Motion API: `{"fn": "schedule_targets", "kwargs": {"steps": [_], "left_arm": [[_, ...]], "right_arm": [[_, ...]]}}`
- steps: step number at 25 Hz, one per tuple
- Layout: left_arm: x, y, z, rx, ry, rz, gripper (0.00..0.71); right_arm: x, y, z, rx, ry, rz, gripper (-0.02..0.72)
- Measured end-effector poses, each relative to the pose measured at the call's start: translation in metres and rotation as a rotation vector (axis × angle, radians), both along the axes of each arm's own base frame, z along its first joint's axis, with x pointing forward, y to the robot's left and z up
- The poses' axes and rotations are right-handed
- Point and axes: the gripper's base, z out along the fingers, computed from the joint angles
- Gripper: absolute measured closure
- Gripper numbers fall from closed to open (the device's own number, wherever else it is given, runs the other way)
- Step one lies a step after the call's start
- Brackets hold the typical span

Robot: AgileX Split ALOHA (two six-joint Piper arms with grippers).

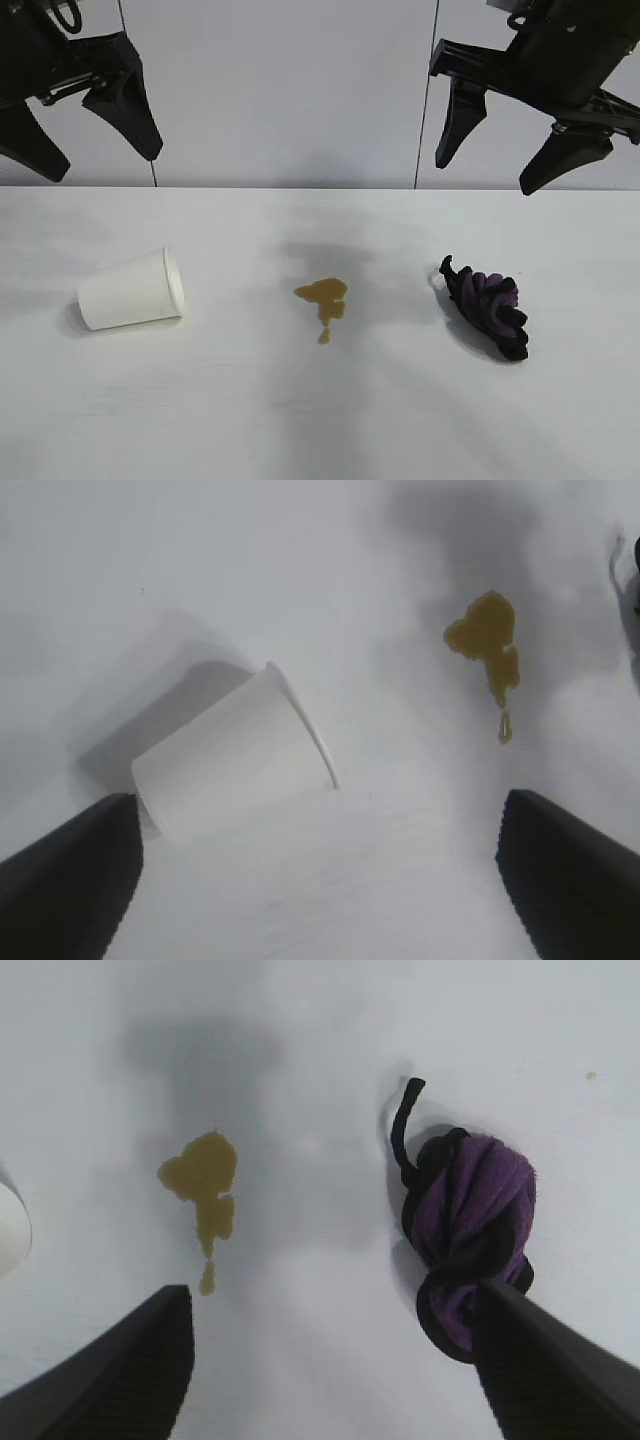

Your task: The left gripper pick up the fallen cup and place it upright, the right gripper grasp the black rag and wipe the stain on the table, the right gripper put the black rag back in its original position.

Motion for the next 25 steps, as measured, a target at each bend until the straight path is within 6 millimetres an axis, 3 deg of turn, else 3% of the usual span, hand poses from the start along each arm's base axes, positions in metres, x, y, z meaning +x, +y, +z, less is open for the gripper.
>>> {"fn": "schedule_targets", "kwargs": {"steps": [6, 9, 12, 14, 18, 25], "left_arm": [[-0.002, 0.0, -0.001, 0.014, 0.015, -0.032, 0.017], [-0.008, -0.002, -0.003, 0.129, -0.033, -0.274, 0.017], [-0.015, -0.018, -0.005, 0.259, -0.141, -0.64, 0.017], [-0.017, -0.027, -0.005, 0.299, -0.199, -0.779, 0.017], [-0.013, -0.035, -0.015, 0.347, -0.24, -0.85, 0.017], [0.006, -0.04, -0.055, 0.42, -0.229, -0.88, 0.017]], "right_arm": [[0.0, 0.0, 0.0, 0.0, 0.001, 0.0, 0.169], [0.0, 0.0, 0.0, 0.0, 0.001, 0.0, 0.169], [0.0, 0.0, 0.0, 0.0, 0.0, 0.0, 0.169], [0.0, 0.0, 0.0, 0.0, 0.0, 0.0, 0.169], [0.0, 0.0, 0.0, 0.0, 0.0, 0.001, 0.169], [0.0, -0.001, 0.0, -0.01, -0.002, 0.005, 0.169]]}}
